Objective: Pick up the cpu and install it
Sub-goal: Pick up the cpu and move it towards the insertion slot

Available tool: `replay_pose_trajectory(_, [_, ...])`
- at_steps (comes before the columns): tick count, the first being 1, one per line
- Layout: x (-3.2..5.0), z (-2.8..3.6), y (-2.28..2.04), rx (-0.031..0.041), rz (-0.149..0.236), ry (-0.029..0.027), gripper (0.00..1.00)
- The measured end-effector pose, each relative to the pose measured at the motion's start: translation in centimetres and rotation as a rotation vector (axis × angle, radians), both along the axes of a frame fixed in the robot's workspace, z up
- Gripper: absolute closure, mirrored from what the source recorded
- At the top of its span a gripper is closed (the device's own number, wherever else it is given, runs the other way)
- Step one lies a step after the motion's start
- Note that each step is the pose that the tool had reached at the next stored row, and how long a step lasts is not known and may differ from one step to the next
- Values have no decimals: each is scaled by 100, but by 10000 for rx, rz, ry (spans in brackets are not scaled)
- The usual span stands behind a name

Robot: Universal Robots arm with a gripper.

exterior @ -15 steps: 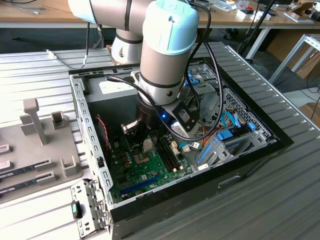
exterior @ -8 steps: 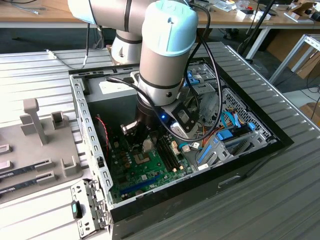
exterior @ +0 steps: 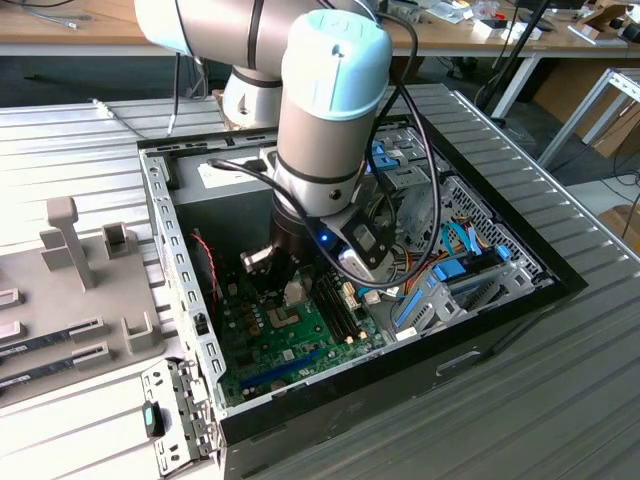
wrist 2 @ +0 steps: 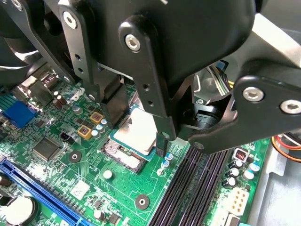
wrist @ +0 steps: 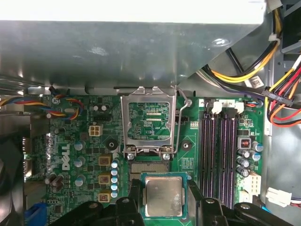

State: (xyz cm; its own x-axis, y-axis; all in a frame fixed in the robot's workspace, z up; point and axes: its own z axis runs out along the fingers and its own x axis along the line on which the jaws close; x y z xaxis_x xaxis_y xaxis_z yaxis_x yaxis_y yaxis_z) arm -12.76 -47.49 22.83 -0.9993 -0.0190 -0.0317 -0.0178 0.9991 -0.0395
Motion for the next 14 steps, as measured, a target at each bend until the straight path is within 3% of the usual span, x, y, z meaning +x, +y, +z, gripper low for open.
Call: replay_pose_trajectory(14, [0,-65,0,0,0,-1,53])
